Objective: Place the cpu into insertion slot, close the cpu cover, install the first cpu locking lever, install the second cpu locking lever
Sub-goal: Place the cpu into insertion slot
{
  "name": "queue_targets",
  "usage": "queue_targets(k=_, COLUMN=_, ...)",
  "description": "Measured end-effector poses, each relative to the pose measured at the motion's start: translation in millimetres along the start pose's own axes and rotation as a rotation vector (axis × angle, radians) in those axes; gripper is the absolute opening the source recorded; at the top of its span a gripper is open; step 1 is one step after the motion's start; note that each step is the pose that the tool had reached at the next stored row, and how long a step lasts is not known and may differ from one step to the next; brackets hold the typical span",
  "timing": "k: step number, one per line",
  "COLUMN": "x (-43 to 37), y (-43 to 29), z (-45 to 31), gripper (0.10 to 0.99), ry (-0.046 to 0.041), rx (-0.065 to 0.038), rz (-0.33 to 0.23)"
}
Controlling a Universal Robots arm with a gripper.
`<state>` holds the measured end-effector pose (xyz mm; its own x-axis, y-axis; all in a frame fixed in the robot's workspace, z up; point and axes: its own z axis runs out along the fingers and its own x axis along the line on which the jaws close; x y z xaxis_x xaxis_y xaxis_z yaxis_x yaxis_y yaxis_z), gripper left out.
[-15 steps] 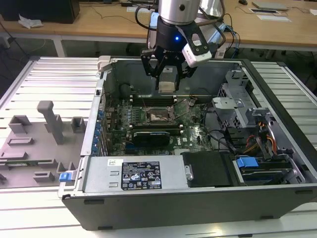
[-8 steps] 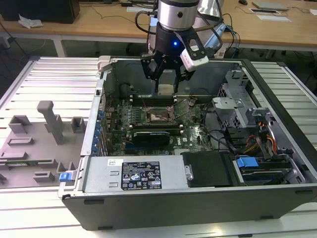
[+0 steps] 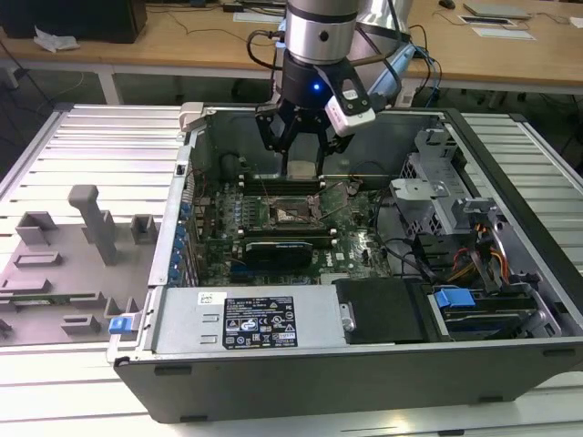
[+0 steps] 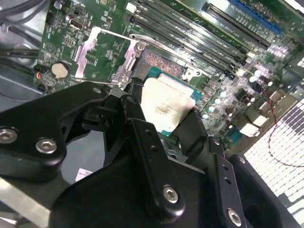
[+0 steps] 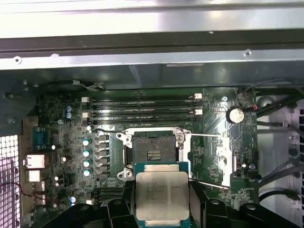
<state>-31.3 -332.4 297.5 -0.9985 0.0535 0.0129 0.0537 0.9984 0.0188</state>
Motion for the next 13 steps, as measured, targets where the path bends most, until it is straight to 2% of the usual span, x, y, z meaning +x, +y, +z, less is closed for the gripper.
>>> queue_targets(k=13, x=0.0, y=-0.1, z=4.5, gripper=0.541, ry=-0.0048, rx=-0.003, rz=0.26)
